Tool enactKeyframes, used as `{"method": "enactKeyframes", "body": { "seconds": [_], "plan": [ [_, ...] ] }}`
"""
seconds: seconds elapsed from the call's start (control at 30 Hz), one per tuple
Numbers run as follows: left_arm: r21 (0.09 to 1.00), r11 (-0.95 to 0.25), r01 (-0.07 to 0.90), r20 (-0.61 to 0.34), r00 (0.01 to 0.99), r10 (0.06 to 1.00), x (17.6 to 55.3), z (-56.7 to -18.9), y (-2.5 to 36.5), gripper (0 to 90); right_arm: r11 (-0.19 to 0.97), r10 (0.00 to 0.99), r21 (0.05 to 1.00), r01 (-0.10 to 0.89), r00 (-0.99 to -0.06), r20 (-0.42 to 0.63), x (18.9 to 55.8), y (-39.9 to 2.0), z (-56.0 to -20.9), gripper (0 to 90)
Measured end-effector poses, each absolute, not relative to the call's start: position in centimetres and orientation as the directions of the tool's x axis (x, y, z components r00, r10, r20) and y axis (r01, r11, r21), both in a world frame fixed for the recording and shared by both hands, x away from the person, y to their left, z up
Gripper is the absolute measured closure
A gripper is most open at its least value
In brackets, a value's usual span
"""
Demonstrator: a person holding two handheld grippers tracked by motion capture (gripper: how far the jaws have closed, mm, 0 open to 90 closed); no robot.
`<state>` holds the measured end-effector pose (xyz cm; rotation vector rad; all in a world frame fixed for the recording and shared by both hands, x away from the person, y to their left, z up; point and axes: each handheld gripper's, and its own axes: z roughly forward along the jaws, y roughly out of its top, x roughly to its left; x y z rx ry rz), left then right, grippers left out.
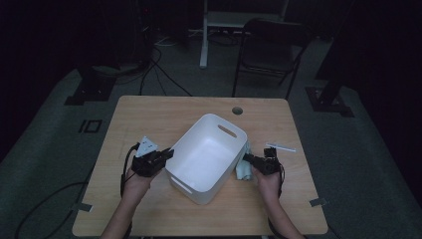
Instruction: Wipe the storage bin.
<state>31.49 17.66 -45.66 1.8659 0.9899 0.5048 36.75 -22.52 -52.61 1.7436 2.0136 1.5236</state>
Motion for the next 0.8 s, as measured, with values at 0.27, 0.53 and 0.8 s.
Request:
{"method": "enactKeyframes", "body": {
  "seconds": [0.27, 0.53, 0.8],
  "plan": [
    [0.875, -0.240, 0.420, -0.053, 0.576, 0.816, 31.4, -45.7, 17.4, 85.2, -0.141, 0.774, 0.619, 0.772, -0.304, 0.555, 37.4, -22.5, -54.7, 84.4],
    [0.874, -0.252, 0.416, -0.038, 0.575, 0.817, 31.4, -45.6, 17.1, 85.4, -0.181, 0.686, 0.712, 0.678, -0.432, 0.586, 34.6, -22.2, -48.7, 84.4],
    [0.873, -0.266, 0.409, -0.028, 0.585, 0.810, 31.3, -45.6, 17.0, 84.8, -0.135, 0.750, 0.725, 0.676, -0.409, 0.520, 35.3, -21.4, -50.6, 84.4]
  ]
}}
